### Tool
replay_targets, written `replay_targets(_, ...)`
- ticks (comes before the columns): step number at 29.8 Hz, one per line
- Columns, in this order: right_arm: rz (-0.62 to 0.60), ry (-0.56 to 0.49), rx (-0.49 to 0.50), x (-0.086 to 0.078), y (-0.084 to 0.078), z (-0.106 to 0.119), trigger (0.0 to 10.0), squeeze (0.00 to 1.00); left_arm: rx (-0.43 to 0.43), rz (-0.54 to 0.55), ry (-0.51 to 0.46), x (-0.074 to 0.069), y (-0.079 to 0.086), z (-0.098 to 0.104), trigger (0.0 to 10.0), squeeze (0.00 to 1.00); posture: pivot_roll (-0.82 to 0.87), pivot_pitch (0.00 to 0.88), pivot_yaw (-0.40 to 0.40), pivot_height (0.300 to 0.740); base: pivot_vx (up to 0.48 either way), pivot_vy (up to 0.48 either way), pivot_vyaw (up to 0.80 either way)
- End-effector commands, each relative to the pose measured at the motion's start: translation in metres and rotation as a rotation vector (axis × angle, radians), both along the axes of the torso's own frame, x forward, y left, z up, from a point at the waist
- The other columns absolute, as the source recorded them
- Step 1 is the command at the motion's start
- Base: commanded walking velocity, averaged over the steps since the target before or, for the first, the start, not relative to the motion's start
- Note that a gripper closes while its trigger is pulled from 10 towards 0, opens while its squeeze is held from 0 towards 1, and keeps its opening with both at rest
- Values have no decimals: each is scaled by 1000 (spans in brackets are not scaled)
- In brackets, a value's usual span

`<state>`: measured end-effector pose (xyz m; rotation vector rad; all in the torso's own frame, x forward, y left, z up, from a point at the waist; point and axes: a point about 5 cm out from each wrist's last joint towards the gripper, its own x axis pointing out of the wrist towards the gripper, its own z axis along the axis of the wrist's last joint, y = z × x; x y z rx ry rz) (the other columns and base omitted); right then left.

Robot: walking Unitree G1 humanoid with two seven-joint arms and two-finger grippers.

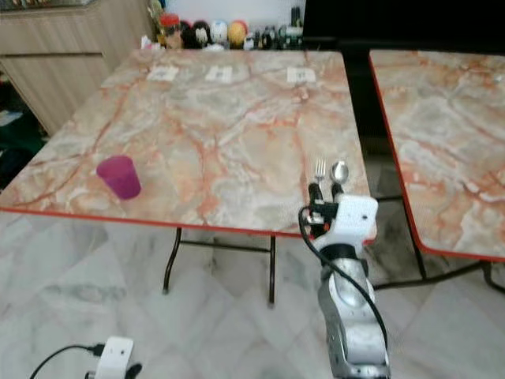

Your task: Setting the table

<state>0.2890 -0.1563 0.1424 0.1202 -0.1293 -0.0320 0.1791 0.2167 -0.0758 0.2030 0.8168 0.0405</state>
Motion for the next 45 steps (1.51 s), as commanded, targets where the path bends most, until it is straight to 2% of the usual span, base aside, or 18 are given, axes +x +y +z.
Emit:
replay_targets(1,-15,10,-3,0,-4,-2,10000,1000,-16,19,28,-8,1,-4,10000,0,-136,106,40,740,0,0,0)
replay_targets(9,-6,7,-5,2,-3,0,10000,1000,-22,24,37,-9,2,-5,10000,0,-132,117,40,740,0,0,0)
replay_targets(10,-11,13,-12,2,-3,-1,10000,0,-23,24,39,-10,2,-5,10000,0,-132,119,40,740,0,0,0)
replay_targets(17,-17,18,-3,1,-4,-2,10000,0,-25,22,44,-10,3,-5,10000,0,-133,124,43,740,0,0,0)
replay_targets(45,-36,28,-1,3,-5,-4,10000,0,-19,22,41,-10,4,-5,10000,0,-131,101,43,740,257,0,0)
